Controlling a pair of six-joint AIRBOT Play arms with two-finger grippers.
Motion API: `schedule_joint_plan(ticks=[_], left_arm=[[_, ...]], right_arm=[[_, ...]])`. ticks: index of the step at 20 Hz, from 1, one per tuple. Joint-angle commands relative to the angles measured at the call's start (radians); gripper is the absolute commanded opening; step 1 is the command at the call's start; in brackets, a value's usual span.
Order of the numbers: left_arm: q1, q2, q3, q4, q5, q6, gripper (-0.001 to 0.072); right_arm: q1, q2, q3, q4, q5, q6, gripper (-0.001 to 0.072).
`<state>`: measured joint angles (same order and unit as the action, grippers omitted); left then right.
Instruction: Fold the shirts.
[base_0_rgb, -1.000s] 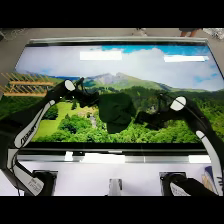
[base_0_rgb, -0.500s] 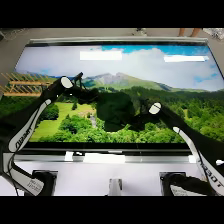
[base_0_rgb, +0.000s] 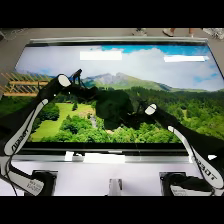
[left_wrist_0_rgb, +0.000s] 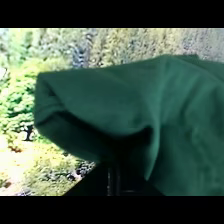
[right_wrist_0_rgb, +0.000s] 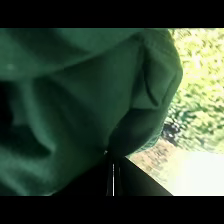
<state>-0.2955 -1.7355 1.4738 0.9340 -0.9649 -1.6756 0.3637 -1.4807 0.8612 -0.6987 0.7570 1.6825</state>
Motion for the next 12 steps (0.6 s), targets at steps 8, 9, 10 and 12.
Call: schedule_joint_plan(ticks=[8,9,10,12], left_arm=[[0.064,0.292,0.034,0.181,-0.019,0.164,0.0036],[0.081,0.344,0.048,0.212,-0.023,0.164,0.0035],[0.094,0.400,0.063,0.219,-0.021,0.166,0.0035],[0.100,0.521,0.101,0.218,-0.002,0.172,0.0035]], right_arm=[[-0.041,0.556,0.118,-0.712,0.202,0.156,0.0023],[-0.075,0.633,0.159,-0.785,0.229,0.170,0.0023],[-0.108,0.699,0.202,-0.813,0.232,0.170,0.0023],[-0.155,0.811,0.289,-0.814,0.196,0.170,0.0024]])
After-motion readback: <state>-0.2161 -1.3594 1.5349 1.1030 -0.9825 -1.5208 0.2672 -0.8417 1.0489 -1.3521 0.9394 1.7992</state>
